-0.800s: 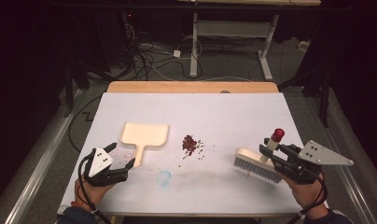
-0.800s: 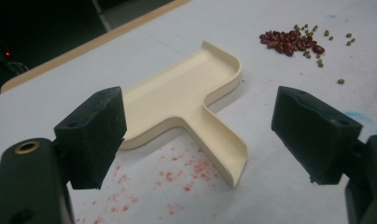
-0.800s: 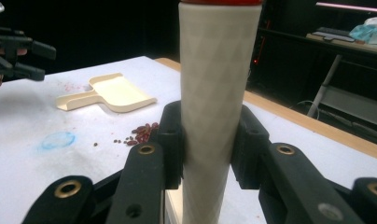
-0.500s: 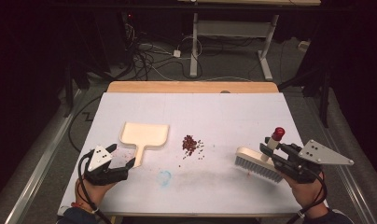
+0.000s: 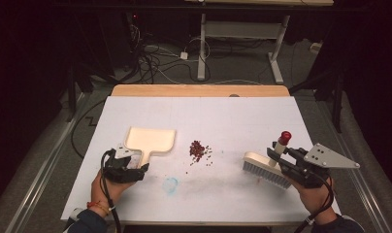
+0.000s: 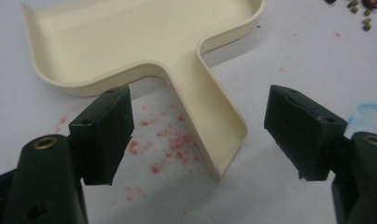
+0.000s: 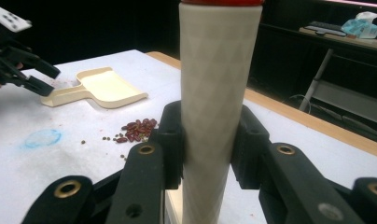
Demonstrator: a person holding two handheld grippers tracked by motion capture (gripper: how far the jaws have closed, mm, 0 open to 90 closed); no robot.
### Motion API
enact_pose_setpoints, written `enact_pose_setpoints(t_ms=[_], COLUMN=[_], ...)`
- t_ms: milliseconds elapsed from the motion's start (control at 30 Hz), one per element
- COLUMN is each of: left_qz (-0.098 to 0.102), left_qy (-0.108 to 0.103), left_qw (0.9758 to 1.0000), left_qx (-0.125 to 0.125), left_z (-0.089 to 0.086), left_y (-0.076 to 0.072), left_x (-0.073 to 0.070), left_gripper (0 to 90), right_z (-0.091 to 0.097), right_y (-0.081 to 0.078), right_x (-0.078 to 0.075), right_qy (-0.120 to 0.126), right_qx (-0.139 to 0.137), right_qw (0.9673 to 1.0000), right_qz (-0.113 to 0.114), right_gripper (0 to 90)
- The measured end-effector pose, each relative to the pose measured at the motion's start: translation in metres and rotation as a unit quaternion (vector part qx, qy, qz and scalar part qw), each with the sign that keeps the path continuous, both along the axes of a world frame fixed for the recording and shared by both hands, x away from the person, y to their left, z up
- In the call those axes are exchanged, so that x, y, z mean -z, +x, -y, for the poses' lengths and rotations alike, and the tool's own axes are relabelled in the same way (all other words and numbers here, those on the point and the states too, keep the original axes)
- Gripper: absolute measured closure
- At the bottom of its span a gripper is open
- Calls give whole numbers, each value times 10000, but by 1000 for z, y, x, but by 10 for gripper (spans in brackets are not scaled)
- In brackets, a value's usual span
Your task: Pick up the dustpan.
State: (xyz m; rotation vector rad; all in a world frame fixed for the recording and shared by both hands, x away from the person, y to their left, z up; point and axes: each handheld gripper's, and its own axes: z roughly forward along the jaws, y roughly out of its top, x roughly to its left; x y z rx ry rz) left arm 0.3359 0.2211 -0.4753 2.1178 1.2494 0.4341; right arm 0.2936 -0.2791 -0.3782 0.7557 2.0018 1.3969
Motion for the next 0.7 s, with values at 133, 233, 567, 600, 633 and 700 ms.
enact_pose_setpoints(t_ms=[133, 233, 567, 600, 633, 700], left_qz=[-94, -213, -326, -288, -288, -266], left_qy=[179, 175, 56, 36, 36, 32], left_qw=[9997, 9994, 9989, 9992, 9992, 9995], left_qx=[-106, -222, -324, -288, -288, -144], left_z=[8, 9, 5, 3, 3, 0], left_y=[13, 19, 23, 23, 23, 23], left_x=[5, 10, 17, 17, 17, 16], left_gripper=[226, 237, 361, 392, 451, 572], right_z=[1, 1, -1, -1, -2, -2], right_y=[0, -1, -2, -2, -2, -3], right_x=[1, 1, 1, 1, 1, 1], right_qy=[-17, -16, -31, -37, -17, -11], right_qx=[45, 80, 78, 71, 68, 49], right_qw=[10000, 10000, 10000, 10000, 10000, 10000], right_qz=[-16, -15, -31, -22, -31, -35], right_gripper=[697, 697, 698, 698, 698, 698])
